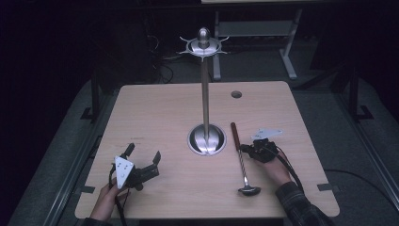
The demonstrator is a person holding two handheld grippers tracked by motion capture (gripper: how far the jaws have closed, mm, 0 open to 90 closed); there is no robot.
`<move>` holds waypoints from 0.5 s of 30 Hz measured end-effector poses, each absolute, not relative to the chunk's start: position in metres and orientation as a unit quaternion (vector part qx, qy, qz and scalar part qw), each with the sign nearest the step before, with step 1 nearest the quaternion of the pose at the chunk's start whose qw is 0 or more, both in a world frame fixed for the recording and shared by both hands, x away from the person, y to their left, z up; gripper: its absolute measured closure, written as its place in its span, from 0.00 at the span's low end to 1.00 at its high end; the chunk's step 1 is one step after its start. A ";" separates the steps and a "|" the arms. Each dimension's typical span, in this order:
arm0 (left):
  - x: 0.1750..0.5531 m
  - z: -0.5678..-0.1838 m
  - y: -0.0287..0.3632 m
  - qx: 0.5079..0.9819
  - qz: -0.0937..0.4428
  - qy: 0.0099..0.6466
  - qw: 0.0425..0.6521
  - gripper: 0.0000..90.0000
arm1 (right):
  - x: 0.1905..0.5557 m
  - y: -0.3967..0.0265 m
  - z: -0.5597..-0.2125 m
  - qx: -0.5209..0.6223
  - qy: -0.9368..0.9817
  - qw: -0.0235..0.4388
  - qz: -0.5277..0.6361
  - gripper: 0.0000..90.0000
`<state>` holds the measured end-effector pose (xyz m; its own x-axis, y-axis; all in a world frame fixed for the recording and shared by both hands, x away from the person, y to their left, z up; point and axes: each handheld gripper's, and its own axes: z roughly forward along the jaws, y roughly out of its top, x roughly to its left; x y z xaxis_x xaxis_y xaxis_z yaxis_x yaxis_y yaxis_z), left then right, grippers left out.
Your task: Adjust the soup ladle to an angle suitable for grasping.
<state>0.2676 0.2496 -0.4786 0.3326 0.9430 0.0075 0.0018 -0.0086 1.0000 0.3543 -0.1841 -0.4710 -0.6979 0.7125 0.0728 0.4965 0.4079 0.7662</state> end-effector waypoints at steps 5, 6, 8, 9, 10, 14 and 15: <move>0.268 -0.479 0.250 0.580 0.410 0.408 0.574 0.00 | 0.354 -0.179 -0.471 0.358 0.831 0.130 0.405 1.00; 0.268 -0.479 0.250 0.580 0.410 0.407 0.574 0.00 | 0.354 -0.179 -0.471 0.357 0.832 0.129 0.405 1.00; 0.268 -0.479 0.250 0.580 0.410 0.407 0.574 0.00 | 0.354 -0.179 -0.471 0.356 0.832 0.129 0.405 1.00; 0.267 -0.479 0.249 0.580 0.409 0.408 0.575 0.00 | 0.353 -0.178 -0.471 0.356 0.833 0.128 0.405 1.00; 0.268 -0.479 0.250 0.580 0.410 0.407 0.574 0.00 | 0.353 -0.178 -0.471 0.356 0.832 0.128 0.405 1.00; 0.268 -0.479 0.250 0.580 0.410 0.407 0.574 0.00 | 0.352 -0.180 -0.466 0.358 0.831 0.125 0.407 1.00; 0.268 -0.479 0.250 0.580 0.410 0.407 0.575 0.00 | 0.350 -0.183 -0.460 0.362 0.832 0.108 0.407 1.00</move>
